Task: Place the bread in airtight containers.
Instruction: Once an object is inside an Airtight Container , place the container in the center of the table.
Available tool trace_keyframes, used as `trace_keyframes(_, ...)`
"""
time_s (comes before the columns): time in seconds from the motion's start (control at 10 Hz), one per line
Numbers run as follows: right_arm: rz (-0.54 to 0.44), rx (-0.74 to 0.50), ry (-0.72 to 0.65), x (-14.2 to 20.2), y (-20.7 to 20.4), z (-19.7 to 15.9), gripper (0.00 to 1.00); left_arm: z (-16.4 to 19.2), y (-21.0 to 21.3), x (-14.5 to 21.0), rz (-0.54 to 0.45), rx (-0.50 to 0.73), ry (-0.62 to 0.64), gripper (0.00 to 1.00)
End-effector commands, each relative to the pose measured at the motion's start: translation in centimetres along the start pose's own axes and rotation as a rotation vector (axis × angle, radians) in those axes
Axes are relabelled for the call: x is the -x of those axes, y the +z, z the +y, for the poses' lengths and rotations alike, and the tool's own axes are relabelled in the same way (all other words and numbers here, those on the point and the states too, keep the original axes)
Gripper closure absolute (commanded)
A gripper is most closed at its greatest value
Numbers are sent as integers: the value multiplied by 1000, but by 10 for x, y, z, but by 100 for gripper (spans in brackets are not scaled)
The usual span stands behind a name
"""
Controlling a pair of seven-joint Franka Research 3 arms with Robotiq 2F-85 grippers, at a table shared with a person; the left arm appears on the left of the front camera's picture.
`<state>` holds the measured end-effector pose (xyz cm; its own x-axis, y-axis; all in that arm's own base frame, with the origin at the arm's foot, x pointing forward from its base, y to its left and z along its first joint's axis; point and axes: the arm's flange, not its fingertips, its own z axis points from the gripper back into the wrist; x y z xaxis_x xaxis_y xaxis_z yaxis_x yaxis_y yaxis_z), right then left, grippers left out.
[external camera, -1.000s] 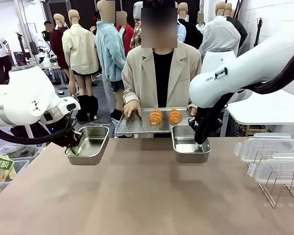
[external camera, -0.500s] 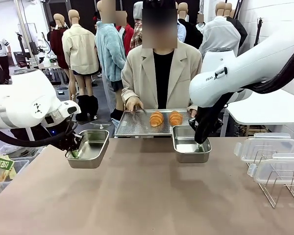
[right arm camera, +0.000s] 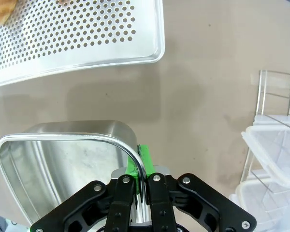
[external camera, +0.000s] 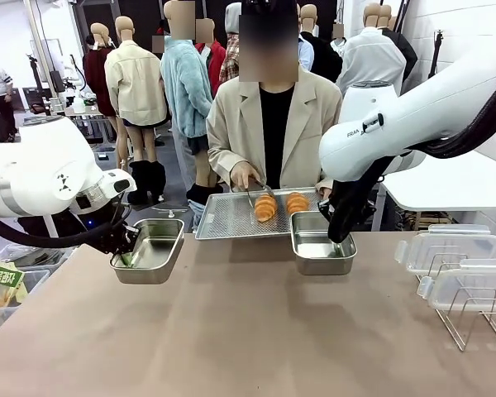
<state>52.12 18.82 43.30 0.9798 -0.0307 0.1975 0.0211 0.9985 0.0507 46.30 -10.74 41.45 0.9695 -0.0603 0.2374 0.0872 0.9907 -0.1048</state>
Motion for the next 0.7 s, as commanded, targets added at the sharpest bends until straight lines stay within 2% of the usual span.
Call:
trace_keyframes(0.0,-17,-8,-7,1,-2,0,100,2,3,-2,-22,-10,-7,100)
trace_keyframes(0.6,-17,-8,-7,1,-2,0,100,2,3,-2,-22,-10,-7,100)
